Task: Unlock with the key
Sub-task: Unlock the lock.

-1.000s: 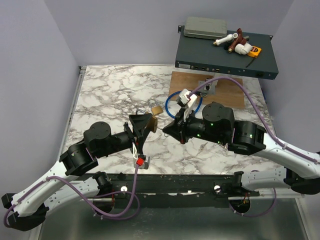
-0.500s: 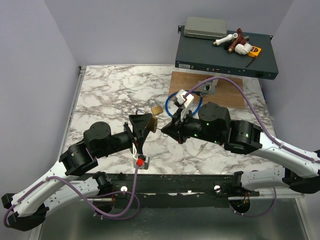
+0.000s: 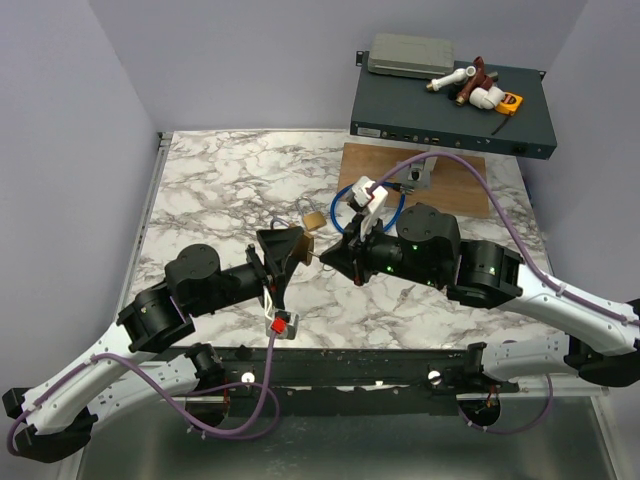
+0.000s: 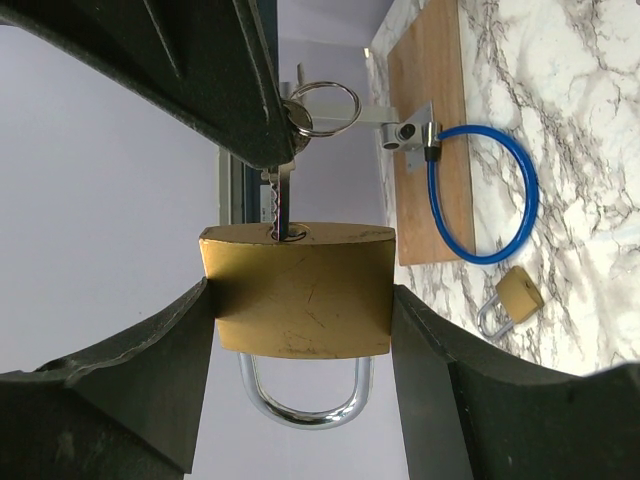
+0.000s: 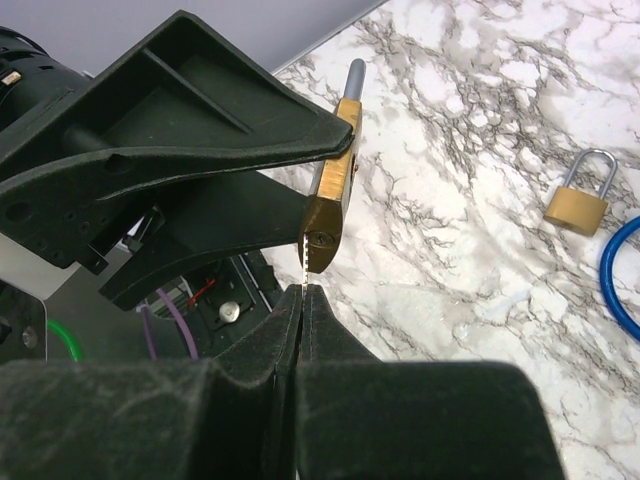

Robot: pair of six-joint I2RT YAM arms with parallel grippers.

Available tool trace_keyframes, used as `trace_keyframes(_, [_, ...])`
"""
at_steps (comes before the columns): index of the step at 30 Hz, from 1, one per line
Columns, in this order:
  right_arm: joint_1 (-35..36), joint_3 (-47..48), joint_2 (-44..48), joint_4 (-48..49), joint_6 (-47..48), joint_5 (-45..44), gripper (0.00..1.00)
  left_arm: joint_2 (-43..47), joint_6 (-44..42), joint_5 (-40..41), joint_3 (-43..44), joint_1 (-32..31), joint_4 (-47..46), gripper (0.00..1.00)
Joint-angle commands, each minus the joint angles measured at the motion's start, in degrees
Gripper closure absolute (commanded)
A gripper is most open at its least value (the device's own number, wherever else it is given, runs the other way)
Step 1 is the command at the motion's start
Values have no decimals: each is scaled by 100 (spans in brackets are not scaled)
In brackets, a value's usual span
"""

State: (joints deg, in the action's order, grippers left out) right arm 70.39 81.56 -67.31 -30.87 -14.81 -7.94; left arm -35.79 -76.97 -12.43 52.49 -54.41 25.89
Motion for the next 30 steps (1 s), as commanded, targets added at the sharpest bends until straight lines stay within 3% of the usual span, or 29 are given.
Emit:
trace_keyframes(1, [-25,63,-102,161,-31,-75,99,151,-223,14,218,-26,-578,100])
trace_keyframes(30, [-25,227,-36,32,-19,-274,99,261,-357,3,104,10,-602,100])
